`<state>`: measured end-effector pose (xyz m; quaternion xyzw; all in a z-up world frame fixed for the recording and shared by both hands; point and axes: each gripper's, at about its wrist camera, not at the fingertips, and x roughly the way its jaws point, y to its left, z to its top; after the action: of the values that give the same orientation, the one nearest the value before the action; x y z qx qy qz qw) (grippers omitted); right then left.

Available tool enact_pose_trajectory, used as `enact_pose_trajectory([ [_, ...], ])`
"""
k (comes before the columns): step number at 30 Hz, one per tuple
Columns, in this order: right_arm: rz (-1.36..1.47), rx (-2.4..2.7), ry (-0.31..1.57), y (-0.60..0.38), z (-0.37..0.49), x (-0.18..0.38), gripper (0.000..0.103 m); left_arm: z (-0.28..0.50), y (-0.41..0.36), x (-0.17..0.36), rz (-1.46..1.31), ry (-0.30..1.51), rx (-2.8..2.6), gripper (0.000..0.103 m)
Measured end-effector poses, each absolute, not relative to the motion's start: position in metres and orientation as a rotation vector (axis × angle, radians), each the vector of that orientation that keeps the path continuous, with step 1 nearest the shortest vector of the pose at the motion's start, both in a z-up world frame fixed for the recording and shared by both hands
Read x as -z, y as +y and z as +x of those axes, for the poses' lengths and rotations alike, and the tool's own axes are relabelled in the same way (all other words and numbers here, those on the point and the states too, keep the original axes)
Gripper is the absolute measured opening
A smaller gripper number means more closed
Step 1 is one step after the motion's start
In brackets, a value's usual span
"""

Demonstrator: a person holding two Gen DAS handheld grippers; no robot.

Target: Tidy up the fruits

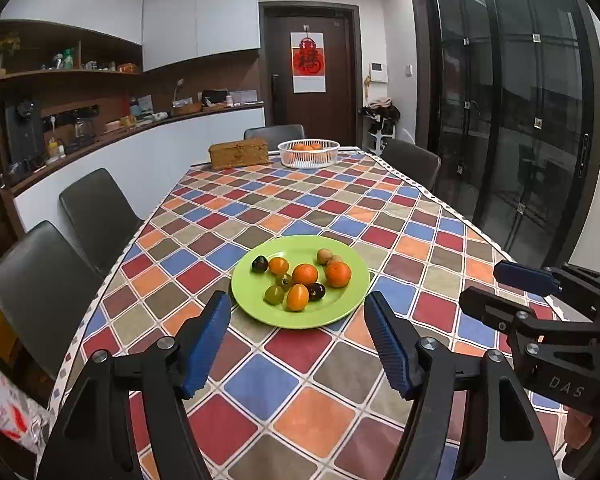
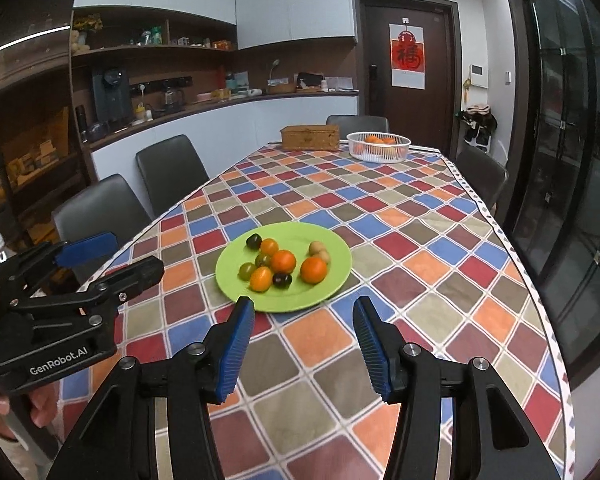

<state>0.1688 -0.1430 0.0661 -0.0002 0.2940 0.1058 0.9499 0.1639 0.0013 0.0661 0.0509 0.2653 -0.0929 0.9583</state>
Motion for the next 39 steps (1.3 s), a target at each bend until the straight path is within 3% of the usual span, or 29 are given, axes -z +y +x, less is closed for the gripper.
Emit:
enact_pose_trajectory([
  [30,0.008,-0.215,0.518,-0.146,0.102,-0.083,0.052,0.103,0.001,-0.079,0.077,0.478,0.171,0.073],
  [34,0.008,-0.209,0.514,-0.147,0.100,-0.084,0.052,0.099,0.001,-0.081,0.083,0.463,0.155,0.081],
  [39,0.008,-0.206,0.514,-0.148,0.099,-0.084,0.052,0.096,0.002,-0.081,0.086,0.461,0.146,0.083],
])
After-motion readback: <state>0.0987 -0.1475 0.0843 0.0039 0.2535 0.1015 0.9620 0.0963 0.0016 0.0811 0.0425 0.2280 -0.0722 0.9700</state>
